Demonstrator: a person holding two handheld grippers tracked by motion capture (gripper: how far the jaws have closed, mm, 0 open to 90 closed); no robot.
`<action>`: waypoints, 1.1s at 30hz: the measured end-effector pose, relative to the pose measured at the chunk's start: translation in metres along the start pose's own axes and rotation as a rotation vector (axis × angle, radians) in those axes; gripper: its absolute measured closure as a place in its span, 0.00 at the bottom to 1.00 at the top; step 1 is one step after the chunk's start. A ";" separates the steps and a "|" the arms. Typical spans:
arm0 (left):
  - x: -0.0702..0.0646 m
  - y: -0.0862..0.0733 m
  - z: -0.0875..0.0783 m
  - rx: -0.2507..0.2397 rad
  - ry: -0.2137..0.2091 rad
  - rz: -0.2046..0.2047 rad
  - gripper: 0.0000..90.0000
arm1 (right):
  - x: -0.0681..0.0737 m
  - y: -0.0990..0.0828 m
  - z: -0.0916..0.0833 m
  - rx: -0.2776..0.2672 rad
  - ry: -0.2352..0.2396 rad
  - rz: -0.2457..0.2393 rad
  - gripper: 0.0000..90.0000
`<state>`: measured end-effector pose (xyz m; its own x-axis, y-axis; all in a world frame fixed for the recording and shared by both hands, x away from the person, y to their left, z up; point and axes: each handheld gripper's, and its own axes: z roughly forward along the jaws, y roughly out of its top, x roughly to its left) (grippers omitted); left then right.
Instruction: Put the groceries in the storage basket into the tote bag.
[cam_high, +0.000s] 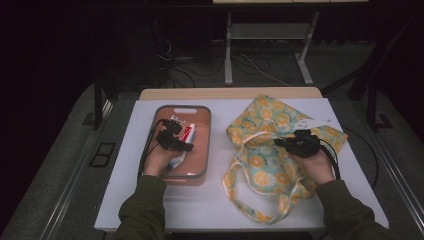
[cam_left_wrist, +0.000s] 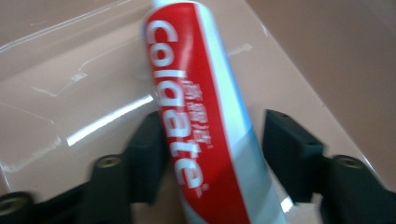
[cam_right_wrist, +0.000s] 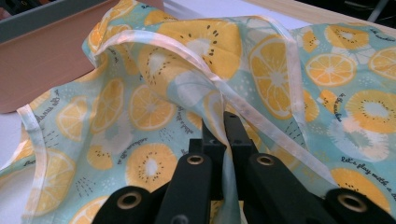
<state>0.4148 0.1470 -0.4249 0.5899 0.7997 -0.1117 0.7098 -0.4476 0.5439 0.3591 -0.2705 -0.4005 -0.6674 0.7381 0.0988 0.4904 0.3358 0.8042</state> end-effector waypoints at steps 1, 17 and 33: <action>-0.001 0.000 0.000 -0.001 -0.001 0.008 0.49 | 0.000 0.000 0.000 0.002 -0.001 0.000 0.99; -0.005 0.002 -0.004 0.050 -0.056 0.006 0.81 | 0.001 0.000 0.001 0.004 -0.004 -0.006 0.99; -0.012 0.024 -0.045 -0.074 -0.092 0.055 0.82 | -0.001 0.000 0.000 0.000 -0.007 0.002 0.99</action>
<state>0.4072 0.1449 -0.3730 0.6624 0.7332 -0.1539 0.6469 -0.4562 0.6111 0.3601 -0.2717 -0.4004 -0.6623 0.7430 0.0965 0.4919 0.3340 0.8040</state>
